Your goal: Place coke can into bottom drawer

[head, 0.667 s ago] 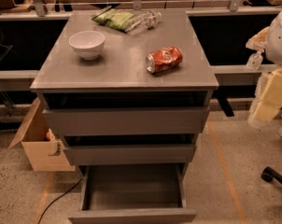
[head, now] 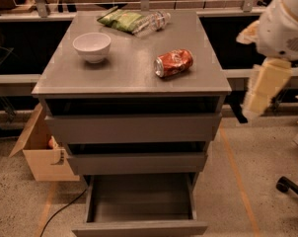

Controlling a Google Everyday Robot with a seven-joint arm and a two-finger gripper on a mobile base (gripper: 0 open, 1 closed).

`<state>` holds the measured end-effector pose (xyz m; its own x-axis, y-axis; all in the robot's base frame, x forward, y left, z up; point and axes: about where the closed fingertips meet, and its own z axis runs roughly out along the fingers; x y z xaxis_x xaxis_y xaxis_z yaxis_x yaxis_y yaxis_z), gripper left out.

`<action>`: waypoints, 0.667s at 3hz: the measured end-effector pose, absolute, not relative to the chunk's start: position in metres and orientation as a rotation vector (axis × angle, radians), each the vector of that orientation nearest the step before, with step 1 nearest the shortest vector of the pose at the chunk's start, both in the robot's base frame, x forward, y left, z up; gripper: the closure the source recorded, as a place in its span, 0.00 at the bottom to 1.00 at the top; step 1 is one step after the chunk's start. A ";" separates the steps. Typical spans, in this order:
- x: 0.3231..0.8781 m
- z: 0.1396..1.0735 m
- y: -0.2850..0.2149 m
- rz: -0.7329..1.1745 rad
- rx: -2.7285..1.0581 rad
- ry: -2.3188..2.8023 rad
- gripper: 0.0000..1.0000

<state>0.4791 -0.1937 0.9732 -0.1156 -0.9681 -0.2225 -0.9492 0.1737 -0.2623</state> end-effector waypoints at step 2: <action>0.586 0.945 -0.126 -0.034 -2.001 1.875 0.00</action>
Offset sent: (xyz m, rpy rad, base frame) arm 0.1633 0.1043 -0.0481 0.0441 -0.0572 0.3151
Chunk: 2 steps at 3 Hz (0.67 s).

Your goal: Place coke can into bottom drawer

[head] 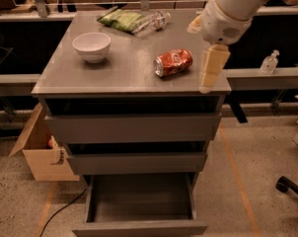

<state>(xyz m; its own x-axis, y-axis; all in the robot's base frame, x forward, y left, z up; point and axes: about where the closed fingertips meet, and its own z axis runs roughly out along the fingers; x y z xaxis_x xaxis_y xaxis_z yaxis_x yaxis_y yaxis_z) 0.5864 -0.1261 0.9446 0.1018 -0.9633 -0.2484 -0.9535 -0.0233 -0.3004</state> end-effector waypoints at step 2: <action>0.656 0.923 -0.080 -0.043 -2.054 1.794 0.00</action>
Offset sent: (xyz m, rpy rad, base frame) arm 0.0962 0.0597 -0.0260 -0.0129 -0.0316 0.0746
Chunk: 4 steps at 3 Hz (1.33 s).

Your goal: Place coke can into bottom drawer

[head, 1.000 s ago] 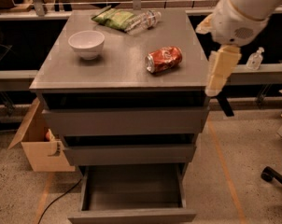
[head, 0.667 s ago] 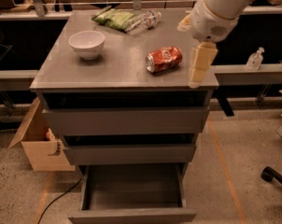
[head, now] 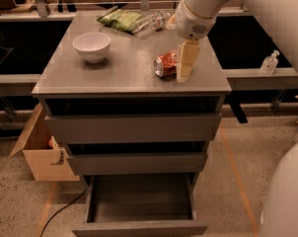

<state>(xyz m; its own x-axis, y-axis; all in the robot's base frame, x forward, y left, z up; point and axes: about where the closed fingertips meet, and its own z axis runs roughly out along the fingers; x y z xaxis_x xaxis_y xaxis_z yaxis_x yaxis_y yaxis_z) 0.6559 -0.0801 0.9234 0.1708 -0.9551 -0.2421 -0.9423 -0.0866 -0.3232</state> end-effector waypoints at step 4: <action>0.694 0.869 -0.077 -0.194 -2.096 1.943 0.00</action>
Offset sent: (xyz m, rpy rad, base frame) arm 0.0360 0.0105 -0.0439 -0.1248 0.0232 -0.0672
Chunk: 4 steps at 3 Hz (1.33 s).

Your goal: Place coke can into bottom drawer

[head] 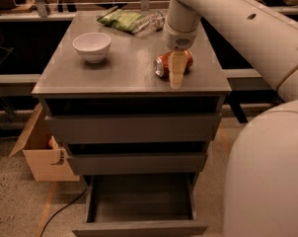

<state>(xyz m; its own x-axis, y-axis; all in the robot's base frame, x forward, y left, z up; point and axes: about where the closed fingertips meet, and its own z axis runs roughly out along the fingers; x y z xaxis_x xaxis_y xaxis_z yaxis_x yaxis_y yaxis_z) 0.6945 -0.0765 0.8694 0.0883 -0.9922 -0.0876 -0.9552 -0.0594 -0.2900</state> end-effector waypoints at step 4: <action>0.706 0.845 -0.085 -0.205 -2.138 1.994 0.72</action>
Offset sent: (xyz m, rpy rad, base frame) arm 0.0116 -0.0063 -0.0186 -0.0591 0.0323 -0.0139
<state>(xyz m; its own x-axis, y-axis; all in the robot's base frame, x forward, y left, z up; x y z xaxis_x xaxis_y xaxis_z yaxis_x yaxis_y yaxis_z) 0.7059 -0.0846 0.8455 0.0747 -0.9964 -0.0410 -0.9671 -0.0623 -0.2466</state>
